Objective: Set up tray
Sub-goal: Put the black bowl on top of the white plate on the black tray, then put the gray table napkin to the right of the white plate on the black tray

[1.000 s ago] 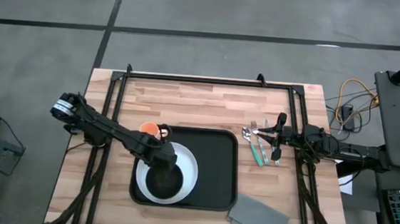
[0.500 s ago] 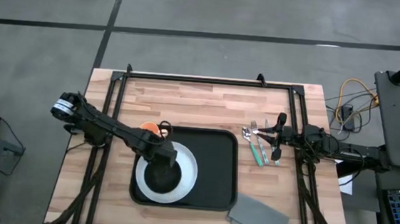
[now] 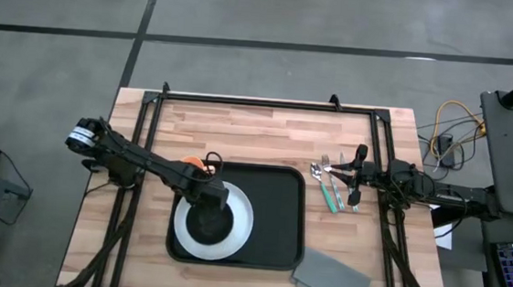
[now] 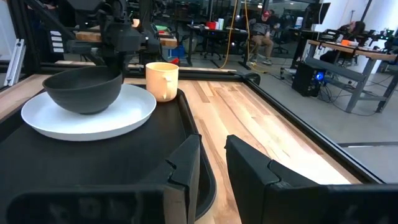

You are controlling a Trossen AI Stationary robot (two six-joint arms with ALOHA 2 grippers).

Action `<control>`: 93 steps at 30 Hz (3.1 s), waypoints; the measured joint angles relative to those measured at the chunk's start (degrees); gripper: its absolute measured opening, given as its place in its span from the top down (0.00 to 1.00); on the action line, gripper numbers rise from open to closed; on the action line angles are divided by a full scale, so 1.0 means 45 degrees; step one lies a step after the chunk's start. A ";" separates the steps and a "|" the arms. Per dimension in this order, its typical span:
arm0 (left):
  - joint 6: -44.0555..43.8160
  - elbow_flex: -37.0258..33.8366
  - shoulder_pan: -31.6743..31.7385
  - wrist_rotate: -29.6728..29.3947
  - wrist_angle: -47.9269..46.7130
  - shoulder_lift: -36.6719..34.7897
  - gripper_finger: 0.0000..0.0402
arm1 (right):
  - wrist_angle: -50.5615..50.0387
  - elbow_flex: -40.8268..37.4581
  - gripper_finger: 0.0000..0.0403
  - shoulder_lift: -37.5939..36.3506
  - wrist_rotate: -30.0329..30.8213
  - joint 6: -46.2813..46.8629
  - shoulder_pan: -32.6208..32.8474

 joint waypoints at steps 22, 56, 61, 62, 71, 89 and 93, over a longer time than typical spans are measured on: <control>0.0137 0.0005 0.0004 0.0101 0.0215 0.0000 0.86 | 0.0000 0.0004 0.83 0.0000 -0.0005 0.0000 0.0004; 0.4761 0.1721 0.0340 -0.1298 0.2340 -0.0066 0.81 | 0.0000 0.0005 0.83 0.0000 -0.0004 -0.0004 0.0005; 0.7745 0.1974 0.0460 -0.1000 0.4038 -0.0068 0.81 | 0.0000 0.0000 0.83 0.0000 0.0000 0.0000 0.0002; 0.7943 0.2038 0.0506 -0.0840 0.4048 -0.0081 0.81 | 0.0000 0.0000 0.83 0.0000 -0.0004 0.0000 0.0001; 0.9696 0.0437 0.0928 -0.0064 0.7166 -0.1373 0.81 | 0.0000 0.0000 0.83 0.0000 -0.0004 -0.0004 0.0005; 0.9667 -0.9515 0.1937 0.1285 1.6706 -0.8598 0.81 | 0.0000 0.0000 0.83 0.0000 -0.0003 -0.0001 0.0005; 0.9326 -1.0704 0.2069 0.1255 1.6784 -1.0610 0.81 | 0.0000 0.0005 0.83 0.0000 -0.0005 0.0000 0.0000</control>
